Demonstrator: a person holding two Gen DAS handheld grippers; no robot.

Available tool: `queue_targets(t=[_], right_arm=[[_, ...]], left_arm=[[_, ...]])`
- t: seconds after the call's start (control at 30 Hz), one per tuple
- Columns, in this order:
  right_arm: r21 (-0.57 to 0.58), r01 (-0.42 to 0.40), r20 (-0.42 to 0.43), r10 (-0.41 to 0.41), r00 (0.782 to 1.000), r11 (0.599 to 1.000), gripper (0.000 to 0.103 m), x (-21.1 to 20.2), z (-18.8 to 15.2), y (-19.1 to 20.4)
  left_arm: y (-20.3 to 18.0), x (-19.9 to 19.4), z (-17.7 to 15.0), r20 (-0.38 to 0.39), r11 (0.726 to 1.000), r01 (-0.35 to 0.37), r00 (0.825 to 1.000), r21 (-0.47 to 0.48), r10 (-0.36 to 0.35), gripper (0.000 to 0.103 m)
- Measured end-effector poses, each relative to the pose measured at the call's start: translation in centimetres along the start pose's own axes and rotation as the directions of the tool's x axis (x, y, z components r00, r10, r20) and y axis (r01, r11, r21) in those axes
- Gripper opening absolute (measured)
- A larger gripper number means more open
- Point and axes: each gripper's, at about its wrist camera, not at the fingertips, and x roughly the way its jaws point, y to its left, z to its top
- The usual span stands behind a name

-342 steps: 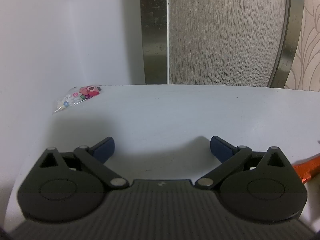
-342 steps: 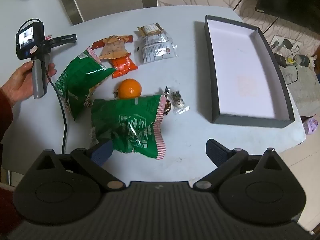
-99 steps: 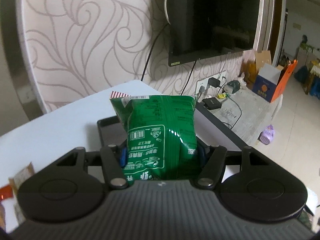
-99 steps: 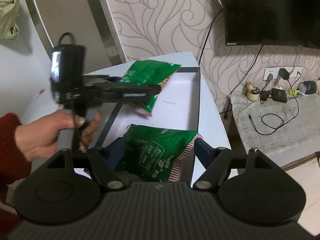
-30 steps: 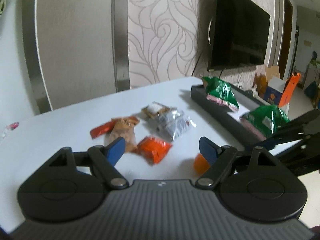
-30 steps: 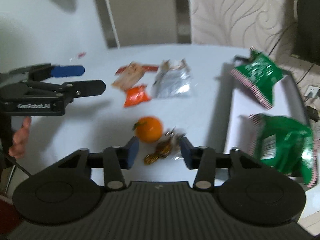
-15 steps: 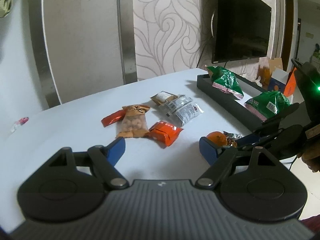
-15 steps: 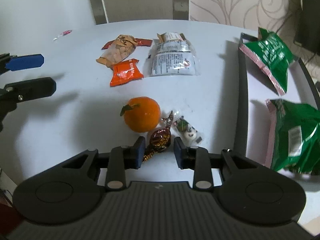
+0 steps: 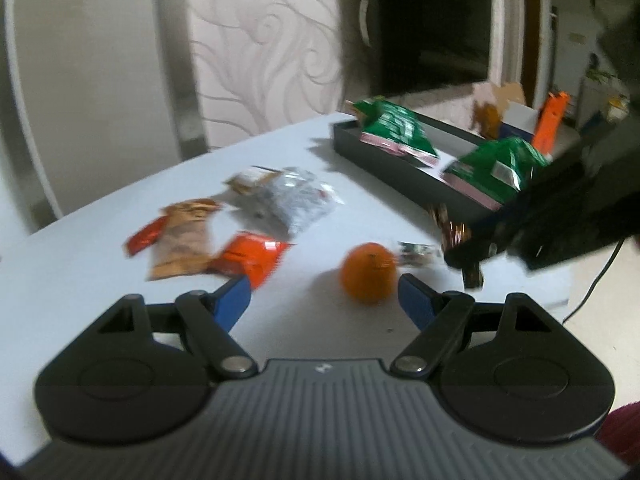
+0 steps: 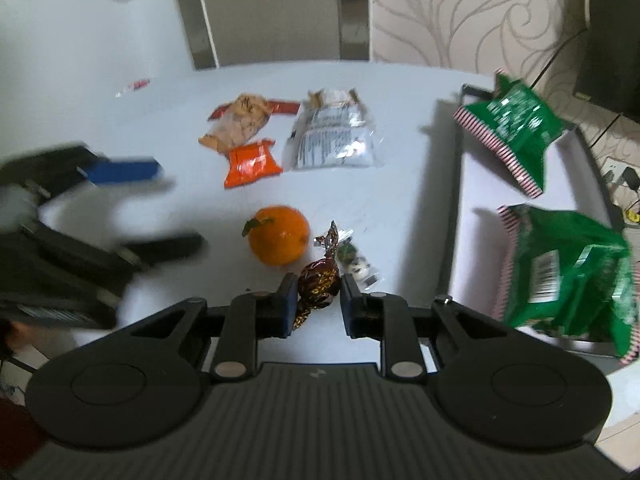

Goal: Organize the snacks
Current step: 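Grasp the orange with the left gripper while the right holds the candy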

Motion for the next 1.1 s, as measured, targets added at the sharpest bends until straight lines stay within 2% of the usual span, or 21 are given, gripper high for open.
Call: queue_targets(t=[0.17,0.3,0.33,0.4,0.57,0.7,1.1], right_arm=[[0.036,0.000,0.049,-0.002,0.999,0.999,0.026,-2.9,0.4,-0.9],[0.039,0.001,0.067,-0.003,0.998,0.999,0.026,-4.2,0.6,-1.1],[0.039,0.002,0.067,-0.004,0.998,0.999,0.026,-4.3,0.6,-1.1],[0.039,0.004,0.065,-0.006,0.998,0.999,0.026,-4.6,0.5,-1.1],[0.051,0.006,0.064,-0.009,0.998,0.999,0.026,-4.9,0.3,-1.4],[0.064,0.003,0.063,-0.007,0.998,0.998,0.026,-4.8,0.2,-1.7],[0.064,-0.017,0.064,0.013,0.998,0.998,0.026,-4.5,0.1,-1.0]], left_arm=[[-2.1,2.9,0.3,-0.012,0.998,0.042,0.999,0.056,-0.041,0.081],[-2.6,4.8,0.8,-0.030,0.997,0.057,0.998,0.044,-0.055,0.081],[-2.5,5.2,0.9,-0.037,0.998,0.058,0.998,0.033,-0.057,0.073],[-2.2,5.8,1.0,-0.062,0.997,0.075,0.995,-0.010,-0.075,0.065],[-1.4,6.3,1.0,-0.076,0.994,0.069,0.994,-0.087,-0.076,0.059],[-1.1,6.2,1.1,-0.080,0.992,0.047,0.995,-0.115,-0.056,0.046],[0.0,5.2,1.6,-0.091,0.988,0.008,0.996,-0.157,-0.022,0.046]])
